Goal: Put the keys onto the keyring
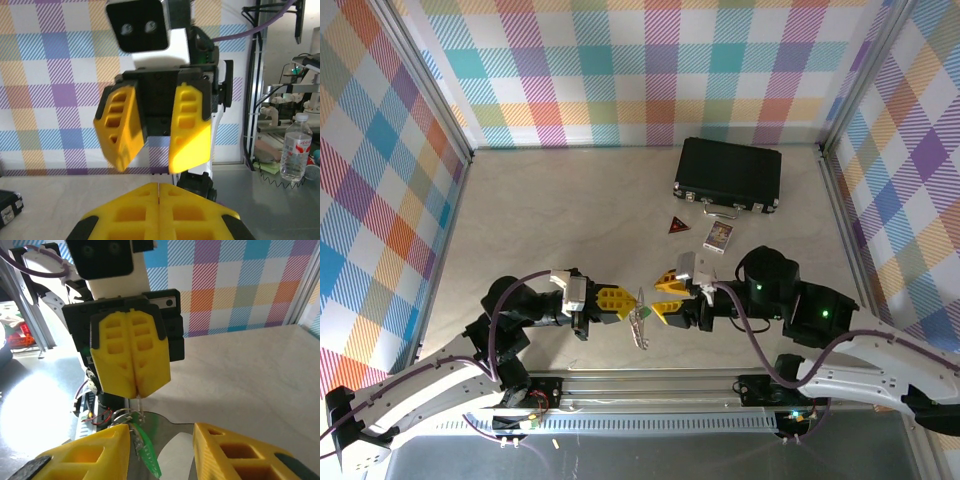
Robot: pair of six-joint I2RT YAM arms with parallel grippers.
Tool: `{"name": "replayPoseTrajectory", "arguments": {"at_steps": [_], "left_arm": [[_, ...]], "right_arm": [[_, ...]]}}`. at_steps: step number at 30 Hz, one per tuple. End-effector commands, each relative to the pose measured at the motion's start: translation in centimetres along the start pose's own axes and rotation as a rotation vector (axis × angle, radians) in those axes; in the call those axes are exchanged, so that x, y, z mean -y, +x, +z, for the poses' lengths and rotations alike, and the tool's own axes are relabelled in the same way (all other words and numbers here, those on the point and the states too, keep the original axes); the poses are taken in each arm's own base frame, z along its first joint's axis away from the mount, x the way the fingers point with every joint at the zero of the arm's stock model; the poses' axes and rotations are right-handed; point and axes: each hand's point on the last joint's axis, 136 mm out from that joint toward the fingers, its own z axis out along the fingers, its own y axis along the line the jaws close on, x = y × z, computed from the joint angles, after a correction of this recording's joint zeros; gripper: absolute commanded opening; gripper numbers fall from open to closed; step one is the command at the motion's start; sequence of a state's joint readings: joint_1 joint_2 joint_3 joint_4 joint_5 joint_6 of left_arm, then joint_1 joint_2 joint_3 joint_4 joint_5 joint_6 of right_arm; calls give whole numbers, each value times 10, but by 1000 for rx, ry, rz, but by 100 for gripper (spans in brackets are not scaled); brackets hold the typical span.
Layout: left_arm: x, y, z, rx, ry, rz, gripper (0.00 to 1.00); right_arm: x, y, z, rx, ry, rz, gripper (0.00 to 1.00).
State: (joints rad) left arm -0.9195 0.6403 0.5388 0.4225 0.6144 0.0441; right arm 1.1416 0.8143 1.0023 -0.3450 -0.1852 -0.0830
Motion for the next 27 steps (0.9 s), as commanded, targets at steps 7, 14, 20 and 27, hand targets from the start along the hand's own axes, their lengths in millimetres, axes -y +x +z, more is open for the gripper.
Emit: {"name": "replayPoseTrajectory", "arguments": {"at_steps": [7, 14, 20, 27], "left_arm": [[6, -16, 0, 71, 37, 33, 0], [7, -14, 0, 68, 40, 28, 0], [7, -14, 0, 65, 46, 27, 0], [8, -13, 0, 59, 52, 22, 0]], "right_arm": [[-18, -6, 6, -5, -143, 65, 31], [-19, -6, 10, -6, -158, 64, 24], [-20, -6, 13, -4, -169, 63, 18], [-20, -5, 16, -10, -180, 65, 16]]}}
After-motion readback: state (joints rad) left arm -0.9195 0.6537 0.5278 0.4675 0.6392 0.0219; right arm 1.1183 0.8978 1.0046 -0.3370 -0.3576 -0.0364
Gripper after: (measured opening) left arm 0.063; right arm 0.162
